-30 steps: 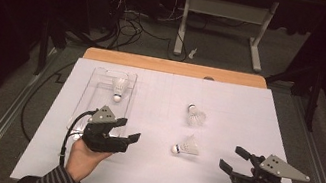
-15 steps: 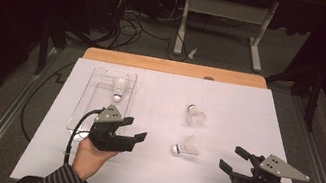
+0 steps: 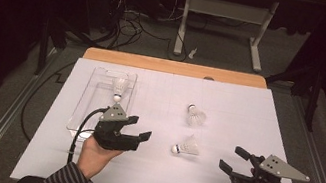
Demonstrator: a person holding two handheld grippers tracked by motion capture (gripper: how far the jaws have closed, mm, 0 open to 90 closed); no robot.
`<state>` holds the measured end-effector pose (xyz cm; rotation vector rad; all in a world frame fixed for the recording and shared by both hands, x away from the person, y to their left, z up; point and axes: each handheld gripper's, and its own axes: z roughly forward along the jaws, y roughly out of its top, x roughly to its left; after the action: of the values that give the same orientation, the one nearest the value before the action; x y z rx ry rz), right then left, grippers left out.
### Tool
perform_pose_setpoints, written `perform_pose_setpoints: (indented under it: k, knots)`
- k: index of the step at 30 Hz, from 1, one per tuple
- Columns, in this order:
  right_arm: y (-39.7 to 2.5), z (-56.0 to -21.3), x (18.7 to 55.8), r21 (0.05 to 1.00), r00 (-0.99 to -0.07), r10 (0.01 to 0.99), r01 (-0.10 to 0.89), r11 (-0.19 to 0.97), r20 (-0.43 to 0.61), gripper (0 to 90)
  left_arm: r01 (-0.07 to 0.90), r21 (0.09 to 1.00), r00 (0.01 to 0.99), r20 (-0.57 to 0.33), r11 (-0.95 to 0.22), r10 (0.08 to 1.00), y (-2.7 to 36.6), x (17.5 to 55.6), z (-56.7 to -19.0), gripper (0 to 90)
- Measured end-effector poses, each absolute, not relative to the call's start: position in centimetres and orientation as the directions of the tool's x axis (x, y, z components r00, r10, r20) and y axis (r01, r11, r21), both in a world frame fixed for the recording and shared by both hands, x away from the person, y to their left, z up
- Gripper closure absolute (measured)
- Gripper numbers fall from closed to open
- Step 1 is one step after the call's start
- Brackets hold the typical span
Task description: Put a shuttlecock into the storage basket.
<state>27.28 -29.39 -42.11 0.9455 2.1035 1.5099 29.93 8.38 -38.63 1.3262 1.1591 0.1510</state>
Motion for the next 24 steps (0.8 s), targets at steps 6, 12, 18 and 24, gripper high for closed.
perform_pose_setpoints:
  k: [6, 12, 18, 24]
  knots:
    - [-29.4, -42.1, 27.3, 0.934, -0.701, 0.710, 0.299, 0.197, 0.075, 26.4, 0.507, 0.801, 0.479, -0.569, 0.319, 0.668, 8.1, 30.1, -38.6, 32.3]
    - [-29.4, -42.1, 27.3, 0.934, -0.701, 0.709, 0.300, 0.197, 0.075, 26.5, 0.512, 0.800, 0.484, -0.570, 0.313, 0.664, 7.6, 30.3, -38.6, 32.3]
    - [-29.4, -42.1, 27.3, 0.933, -0.701, 0.709, 0.300, 0.196, 0.076, 26.4, 0.514, 0.799, 0.488, -0.573, 0.313, 0.659, 7.2, 30.5, -38.4, 32.4]
    - [-29.4, -42.1, 27.3, 0.933, -0.701, 0.709, 0.300, 0.198, 0.075, 26.5, 0.514, 0.799, 0.496, -0.572, 0.310, 0.653, 6.8, 30.5, -38.3, 32.4]
